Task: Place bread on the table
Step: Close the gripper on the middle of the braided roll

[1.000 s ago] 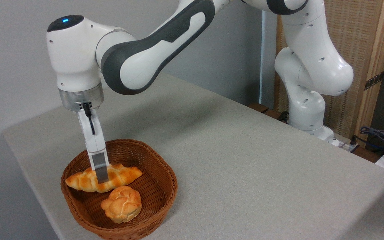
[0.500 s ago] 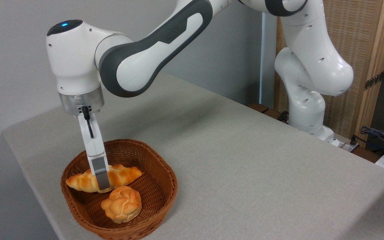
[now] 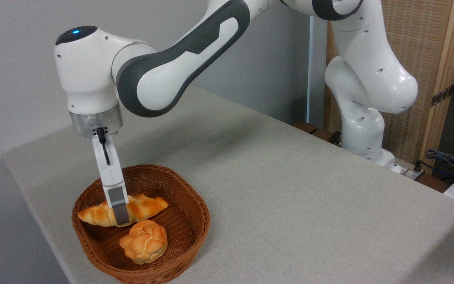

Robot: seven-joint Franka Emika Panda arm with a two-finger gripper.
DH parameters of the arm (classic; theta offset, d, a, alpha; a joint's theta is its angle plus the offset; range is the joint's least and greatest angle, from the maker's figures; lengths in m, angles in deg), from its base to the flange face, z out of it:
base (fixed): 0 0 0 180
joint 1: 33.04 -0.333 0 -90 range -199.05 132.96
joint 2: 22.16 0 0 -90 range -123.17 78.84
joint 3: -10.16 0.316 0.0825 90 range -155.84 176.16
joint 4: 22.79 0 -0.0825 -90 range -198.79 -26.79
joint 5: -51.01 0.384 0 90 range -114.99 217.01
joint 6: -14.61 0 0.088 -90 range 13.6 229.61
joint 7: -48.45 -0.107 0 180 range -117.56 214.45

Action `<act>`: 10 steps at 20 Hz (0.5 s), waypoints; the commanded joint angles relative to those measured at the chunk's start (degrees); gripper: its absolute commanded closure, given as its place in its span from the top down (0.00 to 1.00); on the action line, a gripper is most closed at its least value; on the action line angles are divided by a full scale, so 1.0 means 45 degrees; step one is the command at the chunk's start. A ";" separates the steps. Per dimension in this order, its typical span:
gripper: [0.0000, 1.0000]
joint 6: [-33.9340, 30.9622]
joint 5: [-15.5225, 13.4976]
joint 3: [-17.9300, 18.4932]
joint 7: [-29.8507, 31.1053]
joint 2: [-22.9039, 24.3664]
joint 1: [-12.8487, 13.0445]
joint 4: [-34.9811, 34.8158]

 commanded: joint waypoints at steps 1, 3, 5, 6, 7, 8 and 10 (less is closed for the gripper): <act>0.48 0.0372 0.0024 0.0001 -0.0060 -0.0006 0.0032 -0.0125; 0.29 0.0372 0.0023 0.0001 -0.0061 -0.0006 0.0032 -0.0125; 0.24 0.0372 0.0004 0.0001 -0.0080 -0.0006 0.0032 -0.0125; 0.24 0.0372 0.0023 0.0001 -0.0080 -0.0006 0.0032 -0.0125; 0.24 0.0372 0.0004 0.0001 -0.0080 -0.0006 0.0032 -0.0125; 0.24 0.0372 0.0023 0.0001 -0.0080 -0.0006 0.0032 -0.0125; 0.24 0.0372 0.0023 0.0001 -0.0080 -0.0006 0.0032 -0.0125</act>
